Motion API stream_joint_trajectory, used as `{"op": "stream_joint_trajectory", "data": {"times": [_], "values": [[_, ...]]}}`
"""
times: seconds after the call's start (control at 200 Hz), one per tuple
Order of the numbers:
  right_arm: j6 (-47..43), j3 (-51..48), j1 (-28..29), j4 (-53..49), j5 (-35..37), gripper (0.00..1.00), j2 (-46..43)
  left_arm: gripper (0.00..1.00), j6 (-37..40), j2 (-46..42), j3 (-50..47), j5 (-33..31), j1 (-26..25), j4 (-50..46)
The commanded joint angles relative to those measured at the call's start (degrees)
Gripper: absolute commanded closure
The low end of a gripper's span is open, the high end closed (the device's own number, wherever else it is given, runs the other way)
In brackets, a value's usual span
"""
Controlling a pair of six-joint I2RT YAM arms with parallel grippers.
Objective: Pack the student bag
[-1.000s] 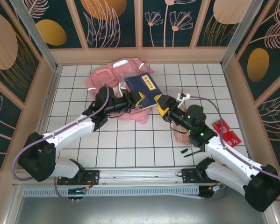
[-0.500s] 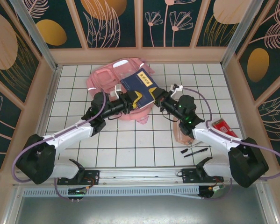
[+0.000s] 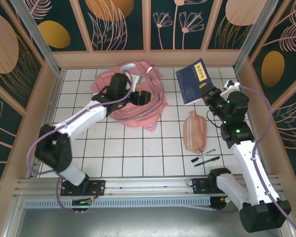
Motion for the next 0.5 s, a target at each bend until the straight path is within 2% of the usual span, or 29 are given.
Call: {"op": "stream_joint_trajectory", "data": {"times": [0.0,0.095,0.185,0.25,0.285,0.325,0.365,0.45,0.495], "values": [[-9.23,0.39,-1.4,-13.44,-3.98,1.0,-1.87,0.19,19.05,8.23,5.04,-12.92,-1.03,-12.0],[-10.12,-0.59,-1.61,-15.33,-5.39,1.0,-3.0,0.18,20.87,14.8,10.68,-20.68,-0.79,-13.59],[-9.81,-1.71,-1.67,-15.62,-6.76,1.0,-3.7,0.19,21.82,19.63,14.33,-23.79,-0.77,-14.64],[-8.99,-2.63,-1.6,-15.05,-7.75,1.0,-4.25,0.21,21.93,21.88,15.17,-28.84,-0.71,-13.6],[-8.57,-3.18,-1.64,-14.45,-8.69,1.0,-4.43,0.32,21.56,22.76,16.26,-30.63,-0.71,-13.8],[-8.03,-3.98,-1.6,-13.86,-9.95,1.0,-4.64,0.59,20.9,23.32,17.38,-32.02,-0.67,-14.22],[-7.79,-4.91,-1.61,-13.31,-11.61,1.0,-4.57,0.75,19.87,23.13,18.24,-31.95,-0.7,-14.43],[-8.95,-6.13,-1.64,-13.7,-16.04,1.0,-3.51,1.0,18.71,19.94,17.44,-28.87,-0.71,-12.55],[-9.46,-6.86,-1.64,-13.91,-19.2,1.0,-2.41,1.0,17.91,17.24,16.97,-27.28,-0.69,-12.01]]}}
